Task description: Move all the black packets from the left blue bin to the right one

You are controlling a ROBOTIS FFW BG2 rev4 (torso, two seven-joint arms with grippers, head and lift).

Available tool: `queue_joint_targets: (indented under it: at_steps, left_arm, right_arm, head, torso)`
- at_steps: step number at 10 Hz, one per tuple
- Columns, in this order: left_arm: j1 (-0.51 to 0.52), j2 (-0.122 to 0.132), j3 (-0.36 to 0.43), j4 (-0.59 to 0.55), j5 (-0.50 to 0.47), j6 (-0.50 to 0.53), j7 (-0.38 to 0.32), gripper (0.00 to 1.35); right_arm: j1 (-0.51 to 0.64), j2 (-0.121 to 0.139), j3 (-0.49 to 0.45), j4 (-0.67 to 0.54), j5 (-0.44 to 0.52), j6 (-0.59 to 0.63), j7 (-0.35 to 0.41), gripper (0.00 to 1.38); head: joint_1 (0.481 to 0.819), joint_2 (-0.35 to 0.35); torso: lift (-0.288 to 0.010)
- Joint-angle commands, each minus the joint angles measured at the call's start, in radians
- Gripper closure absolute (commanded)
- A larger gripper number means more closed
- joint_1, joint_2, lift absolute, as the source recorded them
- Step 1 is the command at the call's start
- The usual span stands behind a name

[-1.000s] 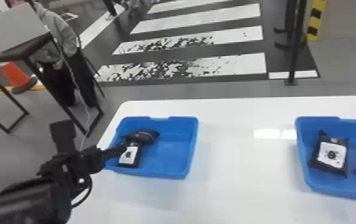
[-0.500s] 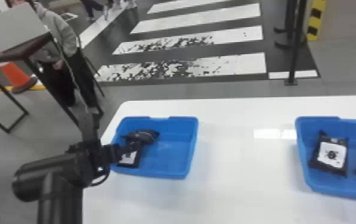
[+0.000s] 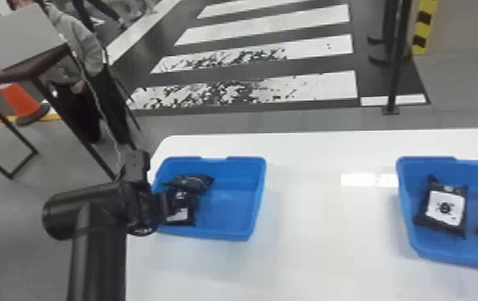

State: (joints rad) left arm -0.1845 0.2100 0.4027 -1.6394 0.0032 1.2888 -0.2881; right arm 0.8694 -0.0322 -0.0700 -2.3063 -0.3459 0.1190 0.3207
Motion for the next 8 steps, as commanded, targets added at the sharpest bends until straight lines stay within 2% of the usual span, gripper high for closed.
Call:
queue_joint_targets:
  at_steps: [1, 3, 5, 6, 8]
  left_arm:
    - [-0.009, 0.009, -0.026, 0.004, -0.005, 0.076, 0.0, 0.71]
    - [-0.005, 0.012, -0.024, 0.004, -0.009, 0.098, 0.0, 1.22]
    - [0.01, 0.015, -0.03, -0.014, -0.011, 0.081, -0.026, 1.21]
    - [0.04, 0.015, -0.03, -0.082, -0.005, 0.083, -0.036, 1.21]
    - [0.126, 0.012, -0.03, -0.249, 0.09, 0.086, -0.054, 1.21]
  right_arm:
    - [-0.001, 0.0, 0.0, 0.0, -0.005, 0.006, 0.001, 0.16]
    - [-0.003, -0.002, 0.0, 0.003, -0.009, 0.011, 0.004, 0.16]
    - [-0.003, -0.002, 0.0, 0.008, -0.021, 0.021, 0.008, 0.17]
    - [-0.003, -0.003, 0.002, 0.005, -0.021, 0.021, 0.008, 0.17]
    - [-0.008, -0.003, 0.002, 0.005, -0.021, 0.026, 0.009, 0.17]
  head:
    - [0.695, 0.35]
    - [0.695, 0.349]
    - [0.695, 0.35]
    - [0.695, 0.35]
    - [0.695, 0.341]
  torso:
    - [-0.138]
    - [-0.138]
    - [-0.138]
    - [-0.138]
    - [-0.138]
